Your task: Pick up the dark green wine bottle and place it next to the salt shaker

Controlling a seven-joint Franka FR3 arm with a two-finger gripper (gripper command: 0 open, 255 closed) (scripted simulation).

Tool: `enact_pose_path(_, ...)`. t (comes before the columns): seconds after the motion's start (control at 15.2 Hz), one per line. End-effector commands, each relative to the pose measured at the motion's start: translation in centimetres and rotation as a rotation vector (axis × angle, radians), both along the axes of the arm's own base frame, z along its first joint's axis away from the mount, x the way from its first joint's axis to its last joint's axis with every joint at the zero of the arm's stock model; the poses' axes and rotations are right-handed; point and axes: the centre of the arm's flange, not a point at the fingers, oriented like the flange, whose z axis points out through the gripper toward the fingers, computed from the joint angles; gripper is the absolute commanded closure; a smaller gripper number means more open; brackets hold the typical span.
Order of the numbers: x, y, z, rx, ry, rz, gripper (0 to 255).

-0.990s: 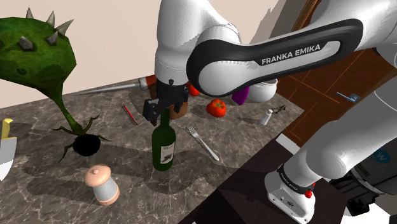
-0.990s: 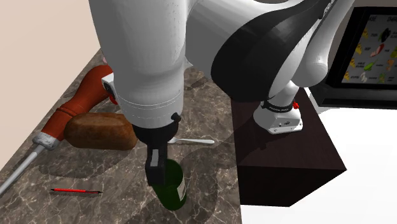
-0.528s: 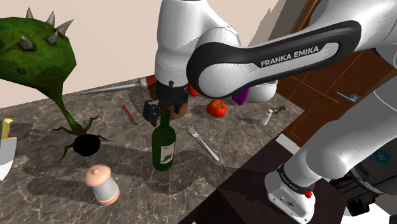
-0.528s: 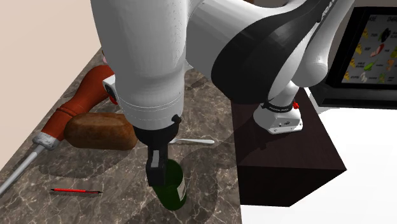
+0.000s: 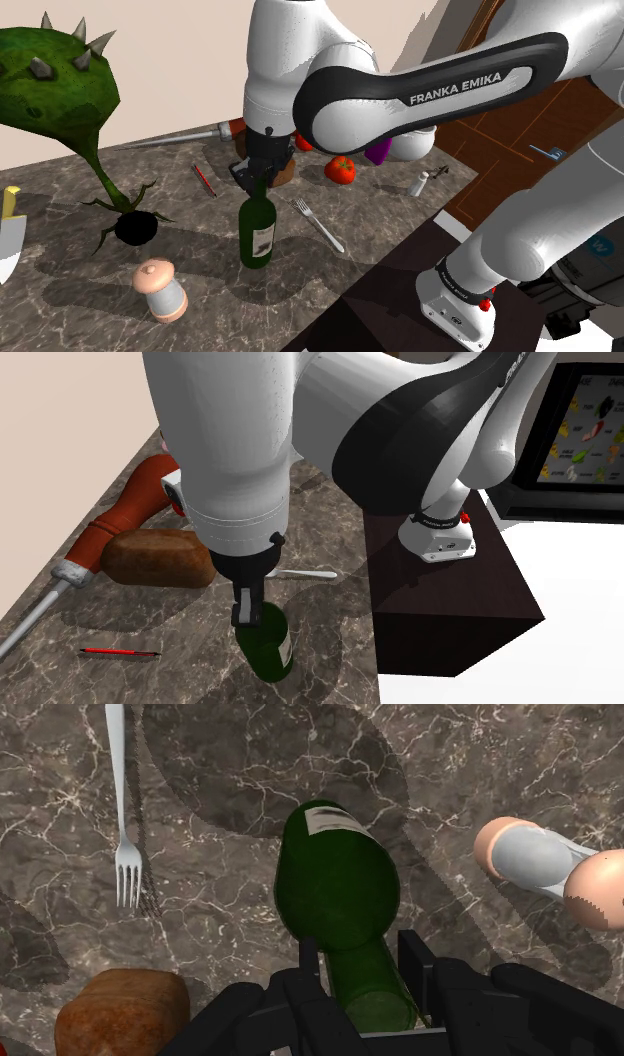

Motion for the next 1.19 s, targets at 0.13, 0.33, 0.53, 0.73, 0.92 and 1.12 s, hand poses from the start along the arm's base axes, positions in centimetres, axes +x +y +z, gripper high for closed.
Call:
enact_pose_path(0.13, 0.0, 0.0, 0.5, 0.000, 0.000, 0.000, 255)
enact_pose_path(0.33, 0.0, 0.0, 2.1, 0.000, 0.000, 0.000, 255)
enact_pose_path(0.53, 0.0, 0.0, 3.7, 0.000, 0.000, 0.000, 255)
enact_pose_path(0.73, 0.0, 0.0, 5.3, 0.000, 0.000, 0.000, 255)
enact_pose_path(0.92, 0.0, 0.0, 6.8, 0.000, 0.000, 0.000, 255)
enact_pose_path(1.12, 0.0, 0.0, 8.4, 0.000, 0.000, 0.000, 255)
